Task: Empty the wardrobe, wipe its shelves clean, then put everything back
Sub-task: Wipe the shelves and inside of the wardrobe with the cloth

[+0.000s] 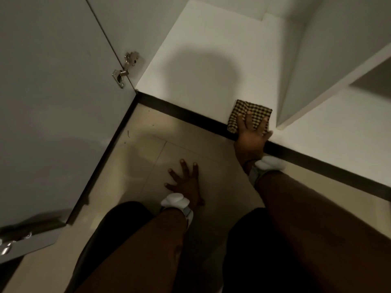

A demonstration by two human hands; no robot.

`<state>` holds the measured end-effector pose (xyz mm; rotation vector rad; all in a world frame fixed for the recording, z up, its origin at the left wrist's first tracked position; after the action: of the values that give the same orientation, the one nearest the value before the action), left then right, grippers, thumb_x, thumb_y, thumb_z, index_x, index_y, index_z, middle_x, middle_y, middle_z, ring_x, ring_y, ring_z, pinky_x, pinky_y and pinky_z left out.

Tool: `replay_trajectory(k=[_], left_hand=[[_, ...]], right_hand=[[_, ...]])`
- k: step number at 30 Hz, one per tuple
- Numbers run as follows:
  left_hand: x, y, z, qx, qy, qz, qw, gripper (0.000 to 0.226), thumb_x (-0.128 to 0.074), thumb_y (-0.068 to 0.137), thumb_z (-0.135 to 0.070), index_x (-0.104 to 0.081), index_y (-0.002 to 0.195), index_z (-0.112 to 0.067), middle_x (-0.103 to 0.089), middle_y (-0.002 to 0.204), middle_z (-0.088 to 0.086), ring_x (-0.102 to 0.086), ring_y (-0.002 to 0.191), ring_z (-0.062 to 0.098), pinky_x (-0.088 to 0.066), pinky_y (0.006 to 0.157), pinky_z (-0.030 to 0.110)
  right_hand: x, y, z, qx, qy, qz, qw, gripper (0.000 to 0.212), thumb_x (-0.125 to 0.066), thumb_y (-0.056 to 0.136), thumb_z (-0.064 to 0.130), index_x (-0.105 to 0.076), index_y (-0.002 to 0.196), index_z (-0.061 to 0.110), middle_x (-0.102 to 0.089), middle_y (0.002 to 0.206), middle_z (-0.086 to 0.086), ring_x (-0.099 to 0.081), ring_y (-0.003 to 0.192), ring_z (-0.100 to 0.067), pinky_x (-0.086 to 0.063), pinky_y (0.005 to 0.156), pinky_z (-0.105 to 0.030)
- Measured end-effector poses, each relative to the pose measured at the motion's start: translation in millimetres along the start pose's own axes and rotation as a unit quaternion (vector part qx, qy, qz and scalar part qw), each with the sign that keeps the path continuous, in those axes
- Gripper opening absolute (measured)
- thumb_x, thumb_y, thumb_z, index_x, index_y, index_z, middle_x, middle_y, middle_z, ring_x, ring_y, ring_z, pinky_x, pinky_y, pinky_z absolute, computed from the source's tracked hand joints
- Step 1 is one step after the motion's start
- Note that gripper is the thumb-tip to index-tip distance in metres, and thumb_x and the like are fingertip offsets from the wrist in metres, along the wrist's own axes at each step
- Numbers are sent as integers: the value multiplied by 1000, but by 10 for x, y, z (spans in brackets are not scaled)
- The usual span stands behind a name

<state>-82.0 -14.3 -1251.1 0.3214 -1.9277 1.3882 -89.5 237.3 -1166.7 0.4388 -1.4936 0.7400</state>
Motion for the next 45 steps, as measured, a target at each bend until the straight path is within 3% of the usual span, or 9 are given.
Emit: replay_trajectory(k=[8,14,20,24,26,31,35,40,45], left_hand=[[-15,4,97,-22,10,-8,1000,142,-91,63,-54,15,157,-41,30,163,7,16,143,61,-19,108,79],[-400,-275,80,-20,-20,-48,998,79,-52,98,-53,-4,159,-38,15,167,9,7,148,54,-19,109,77],[-632,-181,222,-37,16,5,999,122,-59,66,-88,7,158,-43,24,164,9,17,148,50,1,118,69],[134,-447,389,-57,-43,59,996,89,-64,83,-71,-34,155,-30,-25,164,4,-31,148,27,-25,121,34],[446,-736,293,-68,-98,70,990,67,-57,97,-53,-44,151,-14,-43,154,5,-46,138,30,-40,109,37],[409,-1789,5,-8,-495,155,855,73,-39,93,-75,-60,130,-16,-64,131,12,-63,116,32,-50,100,51],[490,-2864,-431,-27,-600,192,776,59,-53,95,-62,-63,130,-16,-72,121,8,-69,111,28,-55,95,46],[966,-4190,-301,3,-606,127,785,29,-64,98,-23,-67,122,-6,-73,114,17,-72,99,36,-60,74,42],[2124,-6025,242,31,-640,50,766,31,-58,101,-20,-64,127,-5,-71,119,17,-69,107,35,-56,93,55]], right_hand=[[179,44,-50,72,32,57,995,50,-40,107,37,-32,156,29,-26,162,-5,-23,147,-45,-27,113,-59],[423,-148,-130,116,26,95,988,37,-56,101,22,-62,135,8,-59,137,-18,-55,125,-35,-45,102,-37],[604,-1008,-159,139,64,96,984,40,-56,98,12,-61,137,13,-57,142,-15,-53,130,-34,-41,108,-38],[551,-1808,-179,127,167,170,963,42,-56,99,13,-59,140,15,-61,138,-13,-57,125,-31,-43,105,-34],[595,-2152,-200,106,229,175,952,39,-56,101,13,-58,140,15,-60,138,-5,-57,125,-23,-39,103,-16],[1012,-2913,-165,75,285,173,940,50,-51,96,2,-56,143,20,-51,150,-6,-46,138,-26,-30,114,-29],[1653,-3644,50,123,266,172,940,61,-46,93,-2,-49,147,27,-48,151,-6,-40,138,-31,-36,114,-42],[2454,-4513,212,197,250,222,922,53,-41,101,39,-40,153,26,-33,162,0,-22,151,-31,-19,125,-48],[4433,-5436,168,-32,506,200,838,50,-56,102,35,-47,149,19,-43,155,-1,-39,141,-14,-32,120,-36]])
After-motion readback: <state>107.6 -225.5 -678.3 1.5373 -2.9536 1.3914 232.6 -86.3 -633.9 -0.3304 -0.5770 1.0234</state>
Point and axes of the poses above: each hand's wrist, its own y-axis towards the middle knuckle, its own x-axis out of the back of the hand, z = x × y, the point moved 10 cm from there along y, towards the middle knuckle
